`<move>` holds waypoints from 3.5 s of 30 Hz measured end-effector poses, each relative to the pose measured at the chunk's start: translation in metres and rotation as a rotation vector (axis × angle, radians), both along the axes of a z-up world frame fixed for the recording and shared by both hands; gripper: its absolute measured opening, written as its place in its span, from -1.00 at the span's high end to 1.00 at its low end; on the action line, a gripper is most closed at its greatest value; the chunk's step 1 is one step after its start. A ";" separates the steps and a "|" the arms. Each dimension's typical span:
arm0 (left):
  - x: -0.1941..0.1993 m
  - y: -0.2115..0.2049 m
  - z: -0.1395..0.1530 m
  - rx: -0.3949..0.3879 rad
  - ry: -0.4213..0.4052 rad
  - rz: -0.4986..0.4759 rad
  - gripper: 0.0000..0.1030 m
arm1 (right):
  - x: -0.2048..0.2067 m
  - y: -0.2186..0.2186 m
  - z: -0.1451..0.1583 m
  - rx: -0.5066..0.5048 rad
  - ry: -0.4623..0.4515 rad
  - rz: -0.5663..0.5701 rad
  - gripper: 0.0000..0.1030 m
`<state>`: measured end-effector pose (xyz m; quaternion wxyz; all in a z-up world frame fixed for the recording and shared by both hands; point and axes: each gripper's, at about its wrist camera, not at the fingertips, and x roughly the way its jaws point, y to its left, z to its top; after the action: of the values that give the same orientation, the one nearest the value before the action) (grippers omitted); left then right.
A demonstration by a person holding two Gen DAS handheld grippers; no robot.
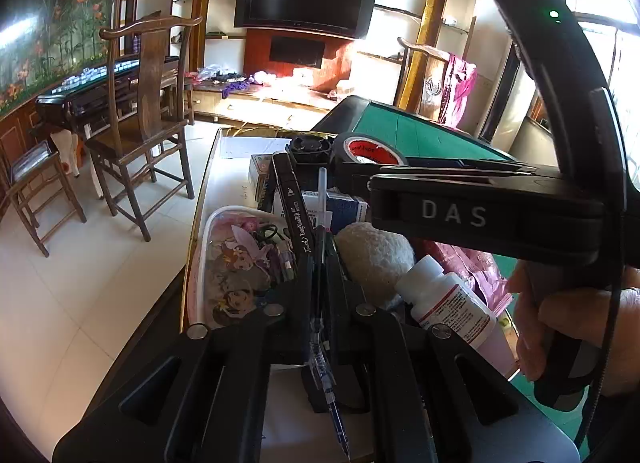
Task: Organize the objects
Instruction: 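Lower the pen and black tape roll into the tray and open both tools, then move left tool to a clear pen while right tool reaches grey medicine box, then grasp the clear pen with left tool while right tool grasps grey box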
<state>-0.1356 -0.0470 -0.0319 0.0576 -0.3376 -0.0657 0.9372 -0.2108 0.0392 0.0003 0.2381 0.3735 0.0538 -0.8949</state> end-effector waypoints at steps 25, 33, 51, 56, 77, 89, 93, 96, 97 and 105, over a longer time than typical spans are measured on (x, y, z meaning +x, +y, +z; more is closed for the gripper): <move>0.041 0.026 0.043 0.028 0.150 -0.049 0.10 | 0.001 0.197 0.001 -0.045 -0.020 -0.413 -0.21; 0.047 0.083 0.051 0.020 0.140 -0.190 0.10 | -0.013 0.296 -0.046 -0.036 -0.218 -0.569 -0.21; -0.079 0.321 -0.011 -0.091 -0.296 -0.699 0.57 | 0.162 0.418 -0.003 -0.220 0.047 -0.584 -0.22; -0.102 0.341 -0.021 -0.078 -0.336 -0.657 0.57 | 0.154 0.444 -0.011 -0.343 -0.002 -0.613 -0.22; -0.056 0.317 -0.044 -0.204 -0.289 -0.566 0.81 | 0.131 0.420 -0.037 -0.158 -0.066 -0.574 -0.13; -0.031 0.298 -0.048 -0.154 -0.191 -0.555 0.81 | 0.080 0.396 -0.071 0.086 -0.114 -0.563 0.49; -0.024 0.296 -0.036 -0.148 -0.119 -0.557 0.81 | 0.092 0.401 -0.067 0.025 -0.093 -0.559 0.49; -0.019 0.291 -0.024 -0.155 -0.059 -0.528 0.81 | 0.101 0.391 -0.050 0.008 -0.029 -0.542 0.50; -0.019 0.290 -0.022 -0.157 -0.050 -0.520 0.81 | 0.101 0.386 -0.043 -0.003 -0.013 -0.532 0.50; -0.009 0.276 -0.010 -0.197 0.025 -0.436 0.81 | 0.120 0.351 -0.018 -0.047 0.061 -0.452 0.50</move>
<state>-0.1447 0.2294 -0.0421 0.2262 -0.3363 0.1012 0.9085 -0.0905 0.3898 -0.0179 0.0383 0.3432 -0.0452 -0.9374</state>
